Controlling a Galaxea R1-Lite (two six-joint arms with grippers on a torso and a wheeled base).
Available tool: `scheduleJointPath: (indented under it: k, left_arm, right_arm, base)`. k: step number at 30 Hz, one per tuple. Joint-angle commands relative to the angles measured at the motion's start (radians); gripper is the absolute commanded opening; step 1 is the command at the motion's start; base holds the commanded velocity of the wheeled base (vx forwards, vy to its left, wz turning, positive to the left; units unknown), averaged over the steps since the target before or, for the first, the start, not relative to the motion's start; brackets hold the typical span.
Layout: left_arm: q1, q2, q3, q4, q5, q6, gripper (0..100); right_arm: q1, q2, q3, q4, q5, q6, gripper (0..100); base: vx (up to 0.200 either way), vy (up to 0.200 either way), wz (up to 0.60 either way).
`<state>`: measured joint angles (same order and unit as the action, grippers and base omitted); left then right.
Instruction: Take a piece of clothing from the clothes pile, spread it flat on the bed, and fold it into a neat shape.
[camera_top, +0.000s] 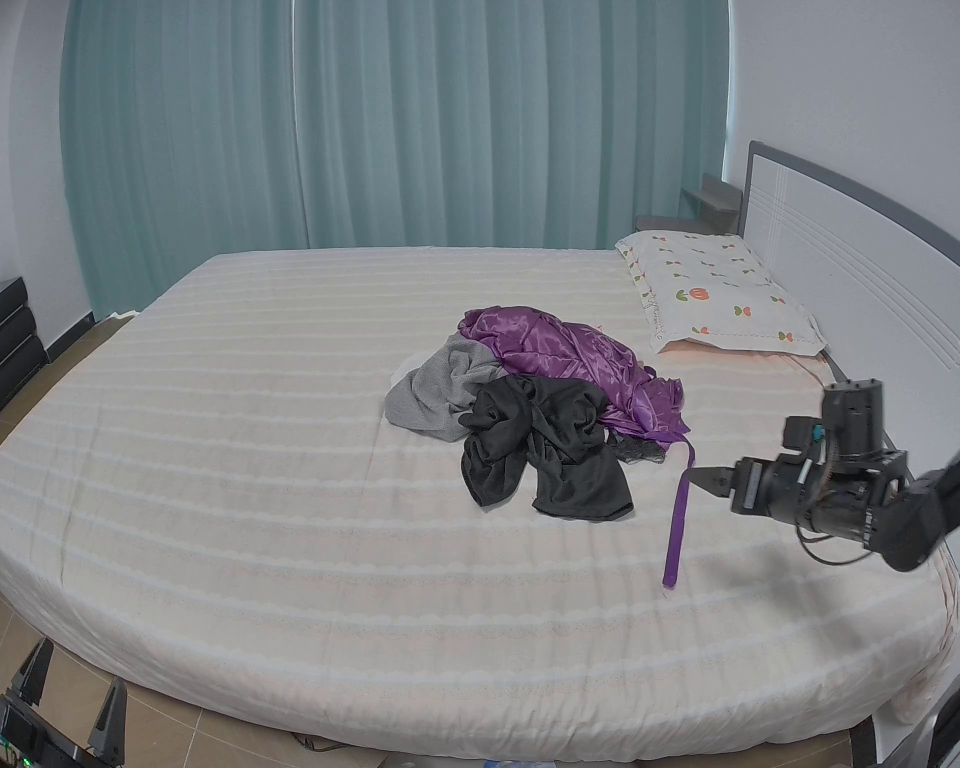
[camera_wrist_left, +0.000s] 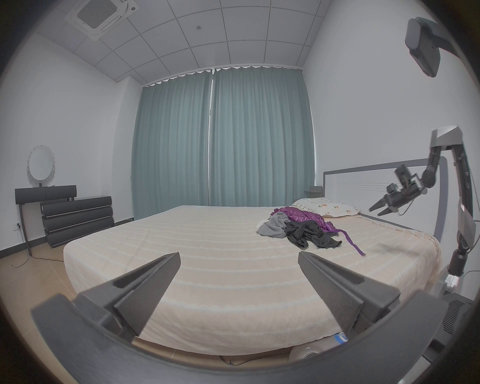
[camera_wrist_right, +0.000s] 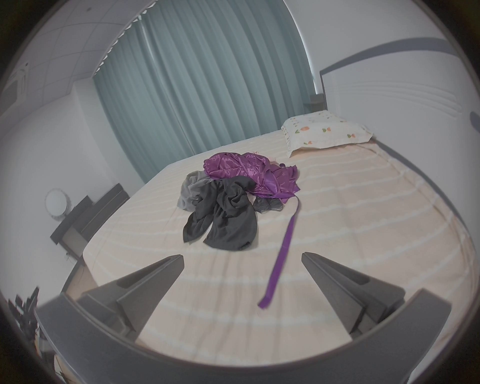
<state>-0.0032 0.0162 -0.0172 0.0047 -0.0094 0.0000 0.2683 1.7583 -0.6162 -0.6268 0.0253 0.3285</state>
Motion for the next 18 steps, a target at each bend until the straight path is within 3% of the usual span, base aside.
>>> scheduleJointPath:
  k: [1,18]
  left_arm:
    - [0.0,-0.016,0.017,0.0,0.0,0.0,100]
    - [0.0,-0.016,0.017,0.0,0.0,0.0,100]
  right_arm:
    - [0.112,0.586,-0.413,-0.108,-0.114,0.181,100]
    - [0.1,0.857,-0.708,-0.1,-0.137,0.218,100]
  base:
    - [0.0,0.0,0.0]
    - [0.0,0.0,0.0]
